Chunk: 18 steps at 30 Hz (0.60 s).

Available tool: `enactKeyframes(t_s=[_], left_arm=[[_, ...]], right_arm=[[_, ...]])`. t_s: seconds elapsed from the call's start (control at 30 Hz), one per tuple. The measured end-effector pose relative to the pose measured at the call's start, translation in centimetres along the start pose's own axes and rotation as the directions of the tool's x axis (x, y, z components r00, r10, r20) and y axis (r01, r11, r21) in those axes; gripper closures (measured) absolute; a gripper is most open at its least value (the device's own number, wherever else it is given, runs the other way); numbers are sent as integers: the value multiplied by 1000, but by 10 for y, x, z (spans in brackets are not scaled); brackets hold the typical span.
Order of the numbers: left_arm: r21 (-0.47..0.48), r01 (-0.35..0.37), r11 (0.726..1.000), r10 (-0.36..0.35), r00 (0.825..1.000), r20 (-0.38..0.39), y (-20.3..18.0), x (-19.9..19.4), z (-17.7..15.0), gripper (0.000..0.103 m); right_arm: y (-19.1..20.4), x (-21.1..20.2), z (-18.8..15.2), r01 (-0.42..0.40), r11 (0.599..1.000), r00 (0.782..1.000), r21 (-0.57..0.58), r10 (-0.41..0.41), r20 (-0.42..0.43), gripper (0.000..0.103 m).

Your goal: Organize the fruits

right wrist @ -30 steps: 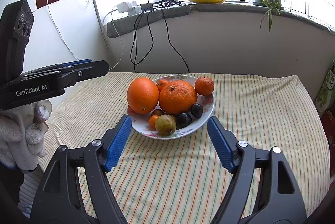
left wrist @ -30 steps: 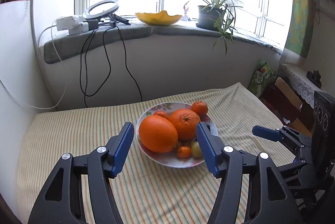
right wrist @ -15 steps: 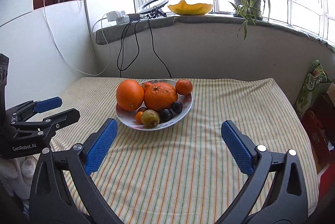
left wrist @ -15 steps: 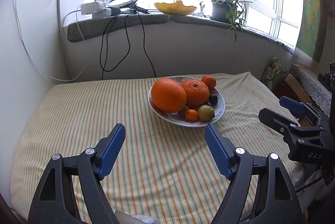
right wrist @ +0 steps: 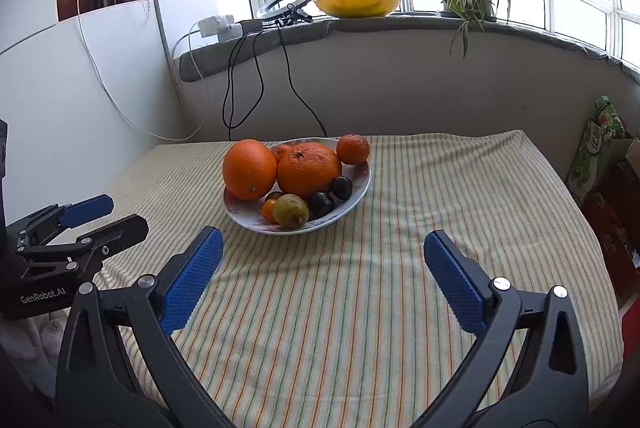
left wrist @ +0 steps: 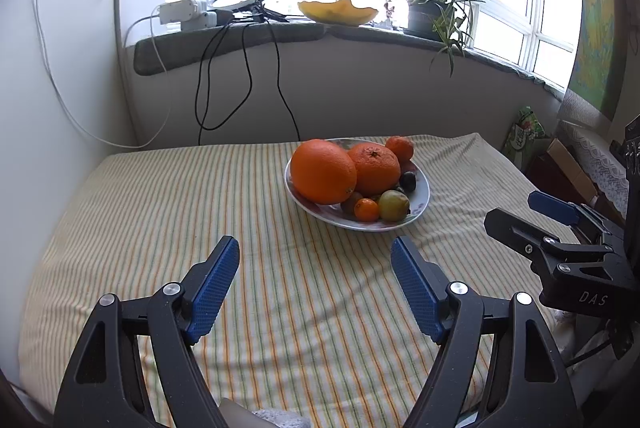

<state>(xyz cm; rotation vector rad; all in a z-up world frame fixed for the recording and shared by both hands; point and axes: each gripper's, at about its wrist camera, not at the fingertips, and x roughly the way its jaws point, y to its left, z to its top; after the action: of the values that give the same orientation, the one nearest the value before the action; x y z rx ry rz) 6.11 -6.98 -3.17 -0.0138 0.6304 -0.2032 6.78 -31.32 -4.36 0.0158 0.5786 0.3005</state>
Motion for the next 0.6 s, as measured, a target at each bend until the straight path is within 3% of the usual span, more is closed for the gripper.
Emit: enactKeyframes(t_s=[0.6], left_arm=[[3, -6, 1000, 6, 1000, 8, 0, -2, 0, 25]], right_arm=[[0, 0, 0, 1, 1000, 1000, 0, -1, -1, 1]])
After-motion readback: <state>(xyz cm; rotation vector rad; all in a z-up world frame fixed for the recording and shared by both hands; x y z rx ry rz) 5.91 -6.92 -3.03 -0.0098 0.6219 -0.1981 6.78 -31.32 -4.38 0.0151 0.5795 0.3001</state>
